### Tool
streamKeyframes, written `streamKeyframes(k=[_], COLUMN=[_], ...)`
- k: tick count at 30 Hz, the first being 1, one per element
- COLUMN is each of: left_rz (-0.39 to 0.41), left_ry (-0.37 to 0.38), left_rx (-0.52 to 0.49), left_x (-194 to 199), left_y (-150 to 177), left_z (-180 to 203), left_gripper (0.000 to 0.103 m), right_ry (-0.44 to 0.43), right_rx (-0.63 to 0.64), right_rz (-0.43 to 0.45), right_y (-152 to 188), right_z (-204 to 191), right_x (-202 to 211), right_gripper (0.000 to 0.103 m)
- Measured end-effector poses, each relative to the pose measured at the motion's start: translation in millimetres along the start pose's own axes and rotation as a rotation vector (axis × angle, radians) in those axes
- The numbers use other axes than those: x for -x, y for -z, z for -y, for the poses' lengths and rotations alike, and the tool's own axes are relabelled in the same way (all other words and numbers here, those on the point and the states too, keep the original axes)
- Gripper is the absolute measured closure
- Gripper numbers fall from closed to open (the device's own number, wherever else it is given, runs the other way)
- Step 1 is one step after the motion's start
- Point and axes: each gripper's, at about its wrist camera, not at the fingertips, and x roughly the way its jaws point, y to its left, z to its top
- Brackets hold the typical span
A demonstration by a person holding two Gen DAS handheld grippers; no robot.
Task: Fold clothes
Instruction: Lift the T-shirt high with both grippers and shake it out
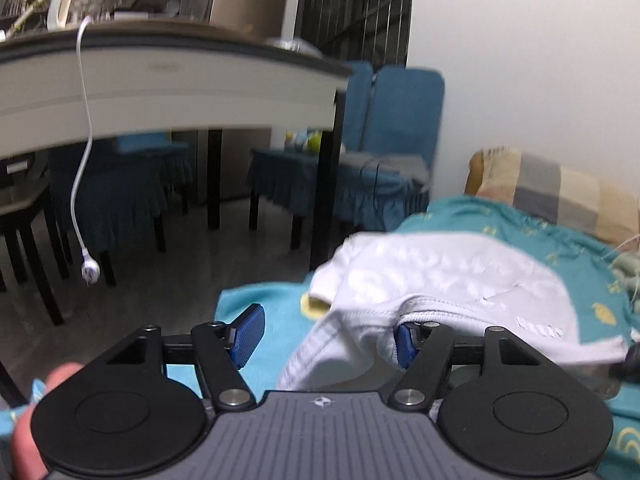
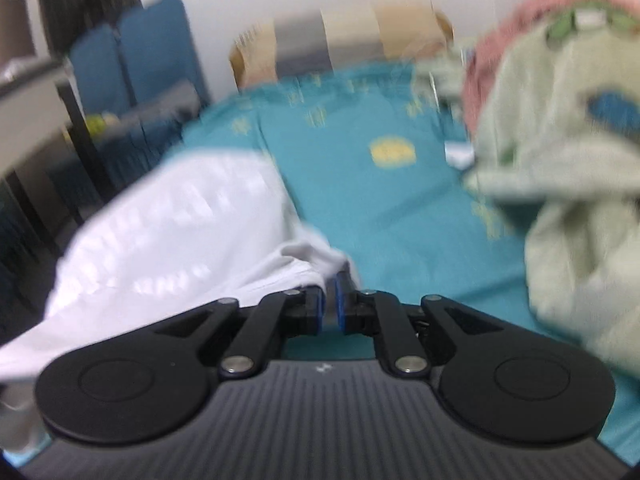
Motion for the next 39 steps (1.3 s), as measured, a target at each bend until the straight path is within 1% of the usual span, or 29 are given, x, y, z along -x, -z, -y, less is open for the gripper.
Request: streamKeyframes(k=[1, 3, 5, 6, 7, 8, 9, 11, 14, 18, 21, 24, 26, 28, 33, 34, 36, 38, 39], left_rz=[-0.027, -0.064, -0.050, -0.041, -0.038, -0.037, -0.026, 0.028, 0.141, 0.283, 0.407, 0.523, 0.579, 0.619, 0.706, 0.714, 0.703, 0.674, 0.658], left_ry=[0.018, 0.056, 0.086, 0.105, 0.125, 0.147, 0.168, 0.208, 0.270, 0.347, 0.386, 0.419, 0.448, 0.480, 0.559, 0.578, 0.624, 0.654, 0.659], left_rx=[0.018, 0.055, 0.090, 0.104, 0.118, 0.134, 0.145, 0.157, 0.178, 0.221, 0.242, 0.257, 0.237, 0.220, 0.188, 0.183, 0.174, 0.158, 0.143], left_x=[-8.5, -15.4, -14.4, -12.8, -11.5, -10.5, -7.4, 4.9, 30.1, 78.2, 121.3, 170.5, 206.8, 243.5, 335.3, 351.0, 376.0, 393.6, 391.6], left_y=[0.0, 0.2, -4.1, -7.2, -11.7, -17.0, -23.9, -43.5, -85.4, -157.0, -213.7, -272.3, -309.2, -334.9, -388.8, -397.5, -409.1, -415.7, -417.4], left_z=[-2.3, -5.4, -8.1, -9.4, -11.3, -14.3, -17.0, -22.0, -31.2, -46.2, -61.1, -76.1, -86.7, -96.9, -122.0, -125.6, -129.3, -129.9, -124.7], left_gripper=[0.039, 0.049, 0.055, 0.061, 0.072, 0.077, 0.084, 0.089, 0.091, 0.094, 0.094, 0.094, 0.094, 0.094, 0.094, 0.094, 0.094, 0.094, 0.094], right_ry=[0.001, 0.005, -0.010, -0.013, -0.012, -0.017, -0.022, -0.031, -0.050, -0.087, -0.121, -0.151, -0.166, -0.177, -0.195, -0.198, -0.196, -0.170, -0.153], right_rx=[-0.015, -0.052, -0.069, -0.068, -0.057, -0.050, -0.047, -0.040, -0.033, -0.002, 0.052, 0.115, 0.138, 0.151, 0.162, 0.154, 0.143, 0.153, 0.159], right_rz=[-0.021, -0.013, 0.058, 0.101, 0.146, 0.185, 0.221, 0.297, 0.409, 0.532, 0.654, 0.764, 0.828, 0.883, 1.004, 1.010, 1.013, 0.998, 0.985], right_y=[3.7, 5.6, 1.9, -0.9, -4.3, -7.7, -12.1, -23.4, -47.5, -94.2, -127.8, -159.2, -175.9, -186.8, -191.4, -195.2, -202.6, -211.3, -214.5], right_z=[3.6, 9.2, 7.1, 4.4, -0.5, -4.8, -8.6, -16.1, -27.5, -51.3, -72.0, -92.6, -102.0, -107.1, -113.8, -111.6, -108.5, -106.6, -106.6], right_x=[-4.9, -5.5, 6.7, 14.3, 24.0, 34.4, 46.2, 72.5, 116.1, 182.0, 243.4, 313.5, 363.2, 411.5, 519.4, 533.8, 556.4, 563.0, 560.8], right_gripper=[0.094, 0.096, 0.098, 0.099, 0.099, 0.099, 0.099, 0.099, 0.099, 0.099, 0.099, 0.099, 0.099, 0.099, 0.099, 0.099, 0.099, 0.099, 0.099])
